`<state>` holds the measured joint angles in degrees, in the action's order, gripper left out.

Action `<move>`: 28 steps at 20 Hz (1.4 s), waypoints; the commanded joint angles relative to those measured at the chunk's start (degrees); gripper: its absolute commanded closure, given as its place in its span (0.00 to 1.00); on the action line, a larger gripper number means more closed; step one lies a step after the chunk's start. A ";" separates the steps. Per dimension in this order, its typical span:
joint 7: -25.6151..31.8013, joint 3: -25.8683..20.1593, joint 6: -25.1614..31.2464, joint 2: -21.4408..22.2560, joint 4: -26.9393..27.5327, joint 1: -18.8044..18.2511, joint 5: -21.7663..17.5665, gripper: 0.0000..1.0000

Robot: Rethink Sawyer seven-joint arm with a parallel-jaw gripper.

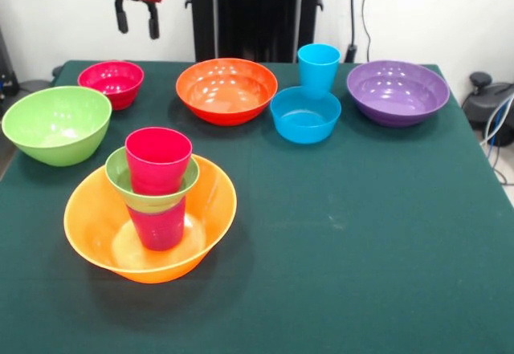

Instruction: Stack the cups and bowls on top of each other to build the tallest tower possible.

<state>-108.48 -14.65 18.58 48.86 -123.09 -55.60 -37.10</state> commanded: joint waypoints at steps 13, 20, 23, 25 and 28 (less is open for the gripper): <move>1.11 -1.81 -9.20 -9.75 7.21 6.05 -6.09 0.00; 5.67 -4.35 -5.37 -10.88 9.47 3.64 -6.98 0.00; 7.31 -6.39 -2.20 -9.56 8.75 1.18 -5.19 0.00; 7.69 -6.49 -0.78 -9.89 9.42 0.80 -4.91 0.00; 7.76 -6.42 0.13 -9.24 9.86 0.71 -5.28 0.00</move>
<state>-108.48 -15.72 9.96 40.56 -118.42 -55.41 -40.54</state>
